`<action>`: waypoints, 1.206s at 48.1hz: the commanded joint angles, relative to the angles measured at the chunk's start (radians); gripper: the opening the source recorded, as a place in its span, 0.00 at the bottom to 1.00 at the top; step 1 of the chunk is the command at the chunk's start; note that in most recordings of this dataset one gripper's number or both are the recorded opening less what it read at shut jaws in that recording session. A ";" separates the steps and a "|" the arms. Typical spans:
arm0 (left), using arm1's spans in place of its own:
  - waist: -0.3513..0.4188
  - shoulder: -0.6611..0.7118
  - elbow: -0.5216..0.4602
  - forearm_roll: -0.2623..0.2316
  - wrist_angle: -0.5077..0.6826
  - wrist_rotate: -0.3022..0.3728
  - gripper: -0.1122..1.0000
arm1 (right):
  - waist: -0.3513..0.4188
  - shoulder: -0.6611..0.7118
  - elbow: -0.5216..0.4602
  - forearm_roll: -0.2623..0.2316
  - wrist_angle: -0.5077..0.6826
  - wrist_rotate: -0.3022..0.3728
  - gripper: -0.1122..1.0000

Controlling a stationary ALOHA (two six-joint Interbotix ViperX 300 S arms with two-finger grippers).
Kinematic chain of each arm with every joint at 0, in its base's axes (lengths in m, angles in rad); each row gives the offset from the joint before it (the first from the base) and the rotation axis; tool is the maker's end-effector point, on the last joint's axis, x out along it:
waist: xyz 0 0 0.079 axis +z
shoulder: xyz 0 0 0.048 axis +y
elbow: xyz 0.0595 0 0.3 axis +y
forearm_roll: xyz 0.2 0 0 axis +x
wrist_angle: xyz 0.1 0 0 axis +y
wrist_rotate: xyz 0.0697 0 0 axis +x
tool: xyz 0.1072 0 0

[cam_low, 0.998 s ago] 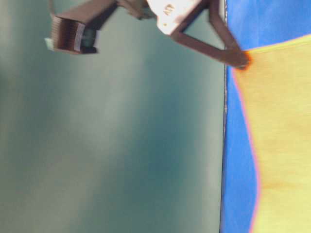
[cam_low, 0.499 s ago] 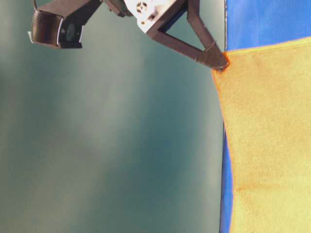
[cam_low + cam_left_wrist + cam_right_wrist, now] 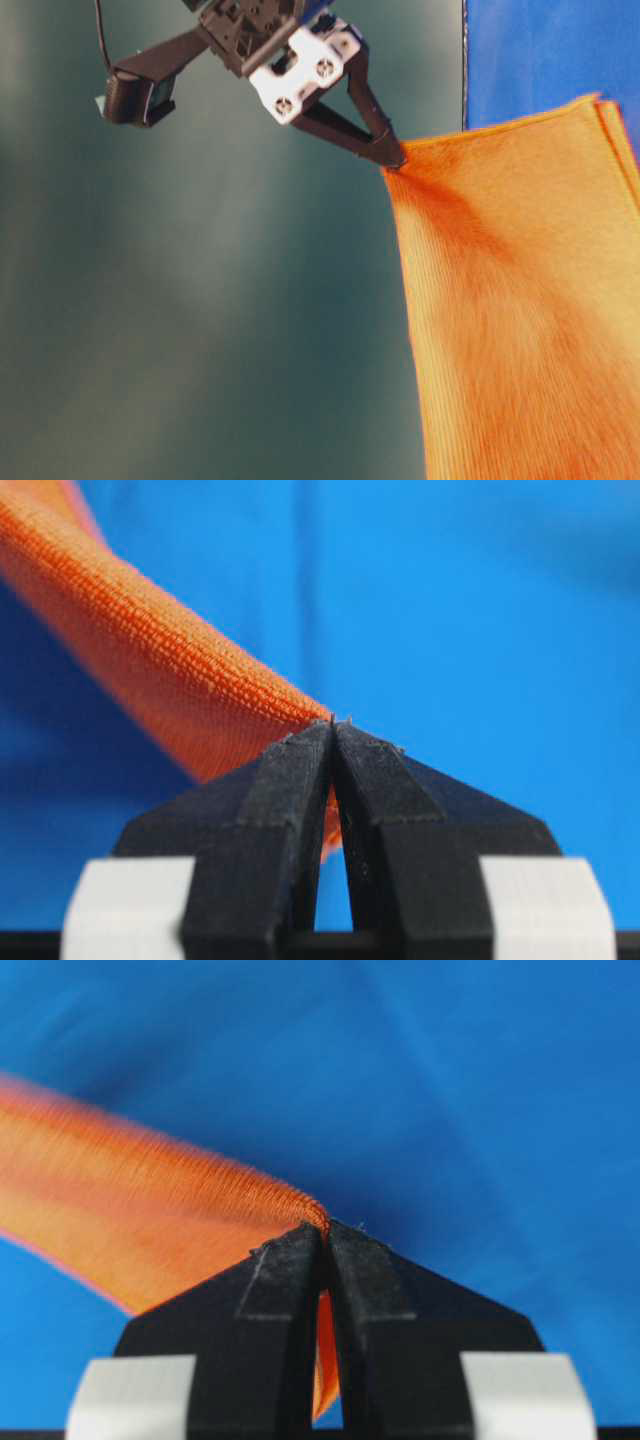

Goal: Fold the orange towel.
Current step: 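Swing the towel so the left gripper moves its corner toward the right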

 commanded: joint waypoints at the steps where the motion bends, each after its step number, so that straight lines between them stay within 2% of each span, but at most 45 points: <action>1: -0.011 0.052 -0.077 0.003 -0.040 0.025 0.12 | -0.048 0.003 -0.041 -0.017 -0.006 -0.003 0.12; 9: -0.012 0.196 -0.218 0.003 -0.055 0.141 0.12 | -0.106 0.034 -0.084 -0.054 -0.003 -0.003 0.12; 21: -0.012 0.321 -0.380 0.005 -0.054 0.282 0.12 | -0.132 0.086 -0.161 -0.103 0.000 -0.003 0.12; 31: -0.012 0.353 -0.414 0.003 -0.052 0.302 0.12 | -0.135 0.106 -0.192 -0.118 0.000 -0.005 0.12; 41: -0.014 0.365 -0.428 0.003 -0.072 0.307 0.12 | -0.147 0.086 -0.170 -0.118 0.003 -0.005 0.12; 50: -0.012 0.431 -0.514 0.005 -0.129 0.336 0.12 | -0.163 0.017 -0.109 -0.118 0.012 -0.003 0.12; 58: -0.012 0.531 -0.630 0.005 -0.141 0.414 0.12 | -0.179 -0.078 -0.029 -0.118 0.035 -0.003 0.12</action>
